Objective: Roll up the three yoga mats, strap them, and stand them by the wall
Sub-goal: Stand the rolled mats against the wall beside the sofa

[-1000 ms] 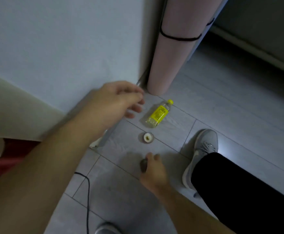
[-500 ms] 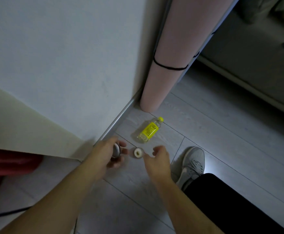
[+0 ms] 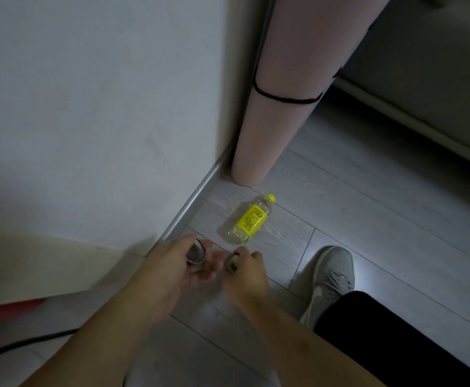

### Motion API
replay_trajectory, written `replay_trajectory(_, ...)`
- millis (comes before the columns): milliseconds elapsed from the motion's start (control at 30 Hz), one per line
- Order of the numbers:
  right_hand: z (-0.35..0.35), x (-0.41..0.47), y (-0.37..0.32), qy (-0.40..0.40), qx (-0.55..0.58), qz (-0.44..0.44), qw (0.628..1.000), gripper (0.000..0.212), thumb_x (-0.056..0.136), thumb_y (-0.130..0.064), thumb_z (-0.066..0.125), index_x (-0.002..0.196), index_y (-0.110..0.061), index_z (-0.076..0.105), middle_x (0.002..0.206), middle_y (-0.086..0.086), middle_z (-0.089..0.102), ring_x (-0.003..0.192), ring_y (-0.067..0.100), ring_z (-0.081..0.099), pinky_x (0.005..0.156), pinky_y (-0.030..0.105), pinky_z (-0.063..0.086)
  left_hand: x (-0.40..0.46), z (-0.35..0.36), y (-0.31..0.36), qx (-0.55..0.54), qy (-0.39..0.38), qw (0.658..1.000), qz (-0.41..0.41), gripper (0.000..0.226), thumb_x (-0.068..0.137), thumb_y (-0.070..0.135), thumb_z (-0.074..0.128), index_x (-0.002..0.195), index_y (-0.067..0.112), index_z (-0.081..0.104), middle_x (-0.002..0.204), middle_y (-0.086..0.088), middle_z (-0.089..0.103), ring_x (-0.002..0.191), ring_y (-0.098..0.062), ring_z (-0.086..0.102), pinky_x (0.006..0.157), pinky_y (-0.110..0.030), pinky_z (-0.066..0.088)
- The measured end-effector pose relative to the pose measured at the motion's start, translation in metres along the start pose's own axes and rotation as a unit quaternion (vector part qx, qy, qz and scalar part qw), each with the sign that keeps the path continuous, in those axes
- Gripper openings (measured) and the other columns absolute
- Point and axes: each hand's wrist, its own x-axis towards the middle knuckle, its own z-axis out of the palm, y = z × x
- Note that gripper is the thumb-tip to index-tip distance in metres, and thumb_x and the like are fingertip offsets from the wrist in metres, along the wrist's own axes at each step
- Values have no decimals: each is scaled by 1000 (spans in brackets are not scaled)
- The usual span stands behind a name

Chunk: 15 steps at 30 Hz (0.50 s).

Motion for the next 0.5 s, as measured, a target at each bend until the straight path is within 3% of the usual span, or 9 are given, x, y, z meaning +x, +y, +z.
replay_trajectory(100, -61, -16, -27, 29, 42, -68, 996, 27, 86, -29, 77, 105, -25, 59, 103, -5, 62, 85, 18, 62, 65, 28, 43, -8, 20, 19, 2, 30, 1000, 4, 47, 112, 32, 39, 115, -5, 68, 93, -21, 79, 58, -23, 72, 49, -27, 56)
replay_trajectory(200, -152, -49, -69, 52, 95, -116, 987, 33, 81, -28, 88, 101, -29, 61, 92, -11, 69, 79, 7, 66, 65, 27, 54, -41, 46, 49, -8, 36, 998, 51, 48, 111, 40, 39, 109, 4, 72, 98, -15, 80, 72, -24, 77, 70, -36, 59)
replay_trajectory(300, -239, -98, -117, 65, 118, -178, 975, 36, 78, -17, 90, 97, -36, 66, 90, -16, 72, 83, 1, 67, 65, 16, 52, -89, 77, 88, -70, 22, 994, 76, 52, 110, 50, 41, 115, 10, 72, 99, -15, 80, 85, -30, 79, 85, -45, 62)
replay_trajectory(400, -299, -167, -151, 83, 43, -247, 964, 43, 73, -18, 89, 101, -41, 65, 99, -23, 69, 97, 0, 59, 73, 14, 48, -157, 100, 113, -132, -51, 987, 78, 49, 108, 49, 41, 110, 14, 76, 101, -15, 80, 79, -28, 79, 63, -38, 62)
replay_trajectory(500, -323, -222, -163, 106, -88, -330, 934, 53, 71, -28, 84, 116, -45, 60, 111, -32, 59, 106, 4, 43, 88, 27, 47, -224, 115, 123, -161, -110, 977, 80, 52, 108, 53, 41, 112, 16, 76, 103, -13, 80, 78, -24, 79, 59, -34, 56)
